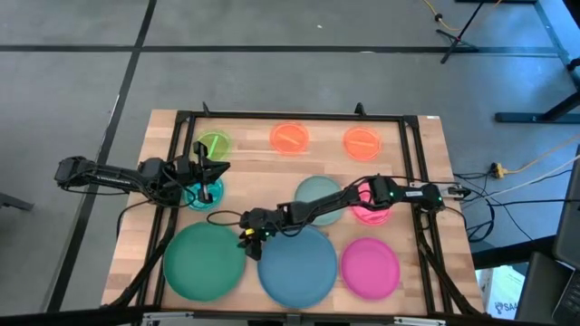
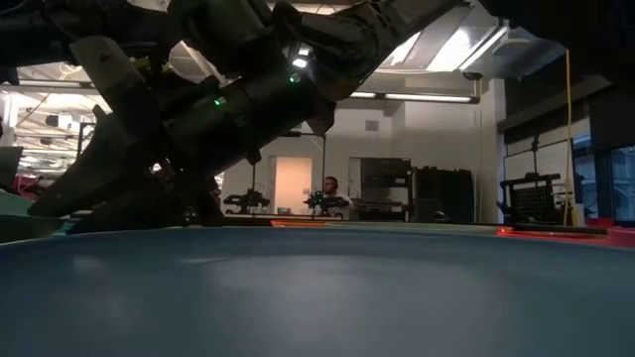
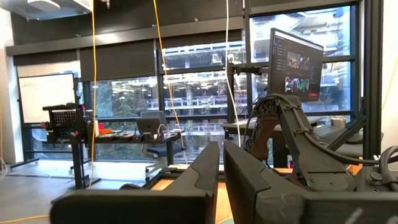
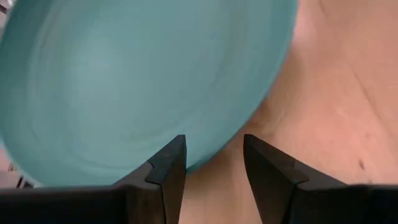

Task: Stack plastic plates
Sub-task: Stack the green plate on top of the blue plate

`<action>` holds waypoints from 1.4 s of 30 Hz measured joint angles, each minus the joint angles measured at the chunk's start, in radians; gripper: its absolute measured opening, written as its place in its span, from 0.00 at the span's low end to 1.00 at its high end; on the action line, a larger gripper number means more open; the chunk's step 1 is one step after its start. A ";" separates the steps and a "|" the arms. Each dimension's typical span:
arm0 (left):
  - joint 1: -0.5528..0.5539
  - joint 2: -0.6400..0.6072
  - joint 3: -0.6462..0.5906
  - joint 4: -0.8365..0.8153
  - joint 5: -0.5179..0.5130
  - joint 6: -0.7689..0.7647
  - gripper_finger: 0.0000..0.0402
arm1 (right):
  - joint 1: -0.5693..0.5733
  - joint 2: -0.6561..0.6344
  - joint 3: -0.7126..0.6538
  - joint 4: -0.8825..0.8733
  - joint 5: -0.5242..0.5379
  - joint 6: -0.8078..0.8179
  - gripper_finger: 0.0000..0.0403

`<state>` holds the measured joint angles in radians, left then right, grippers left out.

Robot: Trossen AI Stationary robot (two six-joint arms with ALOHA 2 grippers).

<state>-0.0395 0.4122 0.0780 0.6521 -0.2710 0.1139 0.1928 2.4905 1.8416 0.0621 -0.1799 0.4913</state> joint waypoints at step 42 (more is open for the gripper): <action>0.000 0.000 0.000 -0.001 -0.001 -0.001 0.05 | -0.052 -0.010 0.038 -0.016 0.304 -0.345 0.02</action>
<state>-0.0399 0.4122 0.0780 0.6514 -0.2722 0.1127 0.1405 2.4805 1.8794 0.0463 0.1240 0.1464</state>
